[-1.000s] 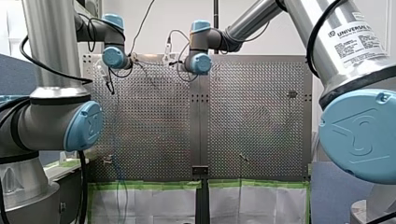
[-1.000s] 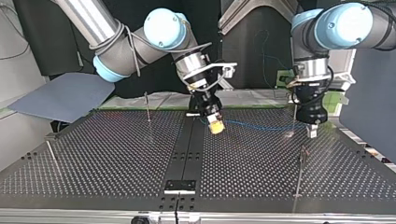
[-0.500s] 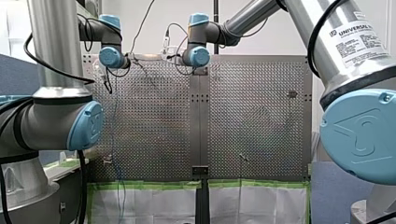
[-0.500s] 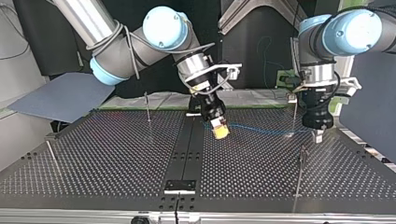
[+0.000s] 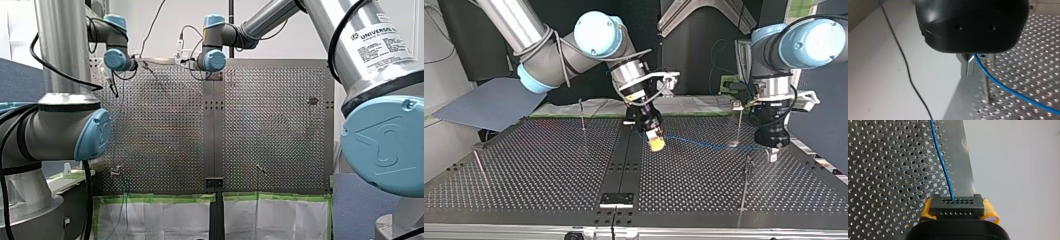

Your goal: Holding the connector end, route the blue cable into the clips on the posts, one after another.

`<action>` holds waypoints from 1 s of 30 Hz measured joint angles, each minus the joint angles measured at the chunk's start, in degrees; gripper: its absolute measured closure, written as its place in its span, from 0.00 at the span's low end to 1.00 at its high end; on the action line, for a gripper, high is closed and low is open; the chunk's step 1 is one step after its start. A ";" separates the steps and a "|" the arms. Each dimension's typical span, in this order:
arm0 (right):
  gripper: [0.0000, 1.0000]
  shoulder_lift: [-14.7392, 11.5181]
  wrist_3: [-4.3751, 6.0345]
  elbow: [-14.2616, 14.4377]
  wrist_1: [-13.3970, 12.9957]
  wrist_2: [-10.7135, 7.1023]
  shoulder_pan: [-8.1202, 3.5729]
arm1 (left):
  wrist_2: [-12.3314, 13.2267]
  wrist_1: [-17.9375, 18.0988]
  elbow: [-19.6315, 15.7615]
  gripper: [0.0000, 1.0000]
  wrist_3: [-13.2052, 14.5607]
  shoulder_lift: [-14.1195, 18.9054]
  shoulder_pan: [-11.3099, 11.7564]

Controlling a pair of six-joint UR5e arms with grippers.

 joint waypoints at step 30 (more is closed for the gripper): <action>1.00 1.87 0.26 -0.87 -0.33 -0.93 -0.47 | 5.35 1.58 0.98 0.99 0.41 -2.39 3.20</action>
